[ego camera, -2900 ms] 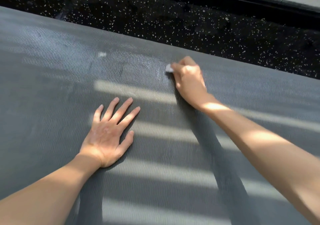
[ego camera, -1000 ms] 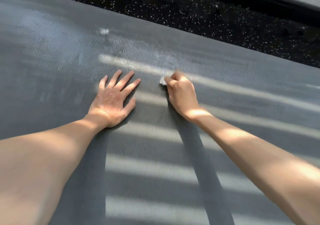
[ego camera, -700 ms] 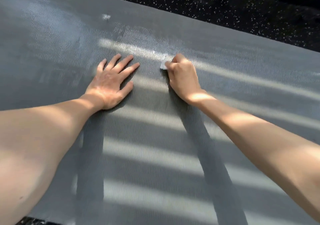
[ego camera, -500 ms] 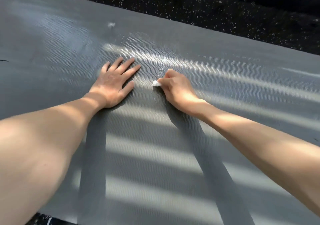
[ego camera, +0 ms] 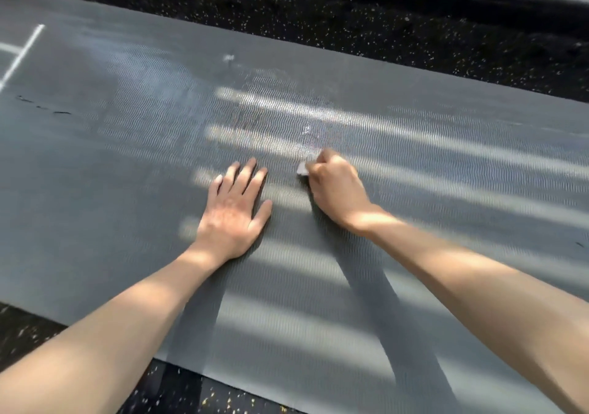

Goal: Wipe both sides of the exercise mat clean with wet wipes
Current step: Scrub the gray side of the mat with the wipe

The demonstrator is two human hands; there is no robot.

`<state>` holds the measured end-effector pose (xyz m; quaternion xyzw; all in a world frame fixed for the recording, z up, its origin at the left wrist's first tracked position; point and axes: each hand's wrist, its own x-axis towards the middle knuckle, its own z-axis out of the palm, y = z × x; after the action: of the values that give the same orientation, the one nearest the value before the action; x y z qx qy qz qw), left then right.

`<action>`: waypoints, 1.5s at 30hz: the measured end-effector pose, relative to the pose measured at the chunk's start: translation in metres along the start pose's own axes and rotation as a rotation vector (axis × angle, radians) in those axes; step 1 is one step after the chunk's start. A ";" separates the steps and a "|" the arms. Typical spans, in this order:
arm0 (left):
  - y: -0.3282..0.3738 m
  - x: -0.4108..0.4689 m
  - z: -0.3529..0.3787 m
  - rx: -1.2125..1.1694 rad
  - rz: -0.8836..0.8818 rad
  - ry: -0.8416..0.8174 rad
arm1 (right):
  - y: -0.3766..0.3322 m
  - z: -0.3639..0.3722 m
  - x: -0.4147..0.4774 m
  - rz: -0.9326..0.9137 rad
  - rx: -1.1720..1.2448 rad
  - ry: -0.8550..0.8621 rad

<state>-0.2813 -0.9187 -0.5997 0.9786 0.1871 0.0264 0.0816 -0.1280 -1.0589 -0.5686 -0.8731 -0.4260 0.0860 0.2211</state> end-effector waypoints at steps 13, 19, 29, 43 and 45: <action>0.003 -0.001 0.002 -0.042 -0.017 0.045 | -0.027 0.019 -0.044 -0.096 0.079 -0.177; 0.004 0.000 0.004 -0.052 -0.020 0.048 | -0.035 0.016 -0.054 -0.054 0.105 -0.061; 0.002 0.001 0.005 -0.076 -0.024 0.045 | -0.046 0.008 -0.072 -0.060 0.082 -0.108; 0.005 0.000 0.001 -0.079 -0.037 0.020 | -0.033 0.012 -0.095 0.100 0.114 -0.036; 0.005 0.000 0.001 -0.077 -0.043 0.015 | -0.033 0.017 -0.100 0.065 0.081 -0.009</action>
<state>-0.2791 -0.9232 -0.5998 0.9703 0.2075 0.0393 0.1183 -0.2190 -1.1144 -0.5720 -0.8763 -0.3947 0.1141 0.2517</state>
